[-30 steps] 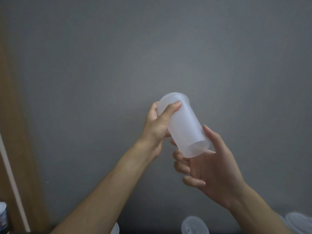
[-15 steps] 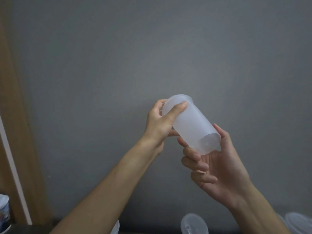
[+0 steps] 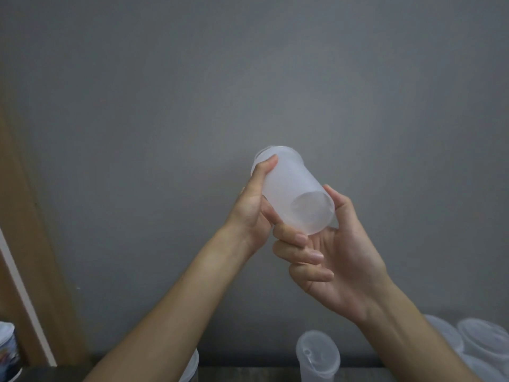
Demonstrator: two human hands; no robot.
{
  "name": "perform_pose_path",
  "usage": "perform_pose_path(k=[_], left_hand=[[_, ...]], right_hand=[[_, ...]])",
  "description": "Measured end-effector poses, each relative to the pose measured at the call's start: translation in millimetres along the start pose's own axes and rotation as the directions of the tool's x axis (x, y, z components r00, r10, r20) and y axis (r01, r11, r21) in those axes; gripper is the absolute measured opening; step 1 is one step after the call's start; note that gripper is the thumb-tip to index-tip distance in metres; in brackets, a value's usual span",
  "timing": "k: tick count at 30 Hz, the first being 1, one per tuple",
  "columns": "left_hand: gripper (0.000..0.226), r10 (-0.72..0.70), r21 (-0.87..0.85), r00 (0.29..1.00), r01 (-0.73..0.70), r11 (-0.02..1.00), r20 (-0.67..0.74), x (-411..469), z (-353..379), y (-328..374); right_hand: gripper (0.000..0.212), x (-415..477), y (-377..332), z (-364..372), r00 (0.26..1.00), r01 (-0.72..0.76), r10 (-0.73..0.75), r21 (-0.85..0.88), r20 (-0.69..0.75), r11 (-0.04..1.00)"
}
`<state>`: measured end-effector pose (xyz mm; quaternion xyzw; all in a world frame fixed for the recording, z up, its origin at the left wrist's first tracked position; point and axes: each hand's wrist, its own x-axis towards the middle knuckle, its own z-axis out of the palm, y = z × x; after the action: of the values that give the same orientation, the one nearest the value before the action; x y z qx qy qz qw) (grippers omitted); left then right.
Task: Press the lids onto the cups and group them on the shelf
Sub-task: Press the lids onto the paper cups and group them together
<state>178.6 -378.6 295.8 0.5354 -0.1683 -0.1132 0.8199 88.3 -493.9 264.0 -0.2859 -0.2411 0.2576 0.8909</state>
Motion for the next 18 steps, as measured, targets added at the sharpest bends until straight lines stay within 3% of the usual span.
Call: perform_pose_path(k=[3, 5, 7, 9, 12, 15, 18], left_hand=[[0.082, -0.058, 0.004, 0.998, 0.058, 0.998, 0.038, -3, -2, 4], [0.088, 0.066, 0.104, 0.997, -0.062, 0.993, -0.036, 1, -5, 7], [0.079, 0.275, 0.3, 0.955, -0.23, 0.926, -0.115, 3, -10, 12], [0.075, 0.298, 0.326, 0.95, -0.253, 0.911, -0.096, 1, -13, 15], [0.088, 0.149, 0.11, 0.989, -0.151, 0.982, 0.023, -5, -11, 12], [0.092, 0.164, 0.1, 0.986, -0.162, 0.982, -0.018, -6, -11, 6], [0.082, 0.22, 0.155, 0.976, -0.217, 0.964, 0.001, -5, -14, 9]], right_hand=[[0.067, 2, 1, 11, 0.993, 0.031, -0.046, -0.136, -0.11, 0.99], [0.071, 3, 0, 10, 0.958, 0.018, -0.112, -0.335, -0.265, 0.942], [0.067, 3, 0, 3, 0.914, -0.023, -0.158, -0.436, -0.374, 0.9], [0.064, 2, 0, -3, 0.919, -0.013, -0.125, -0.344, -0.374, 0.939], [0.064, 2, -1, -6, 0.954, 0.041, -0.087, -0.165, -0.286, 0.986], [0.067, 2, 2, -1, 0.955, 0.017, -0.096, -0.272, -0.281, 0.962], [0.065, 2, 0, 3, 0.939, 0.025, -0.133, -0.324, -0.317, 0.946]])
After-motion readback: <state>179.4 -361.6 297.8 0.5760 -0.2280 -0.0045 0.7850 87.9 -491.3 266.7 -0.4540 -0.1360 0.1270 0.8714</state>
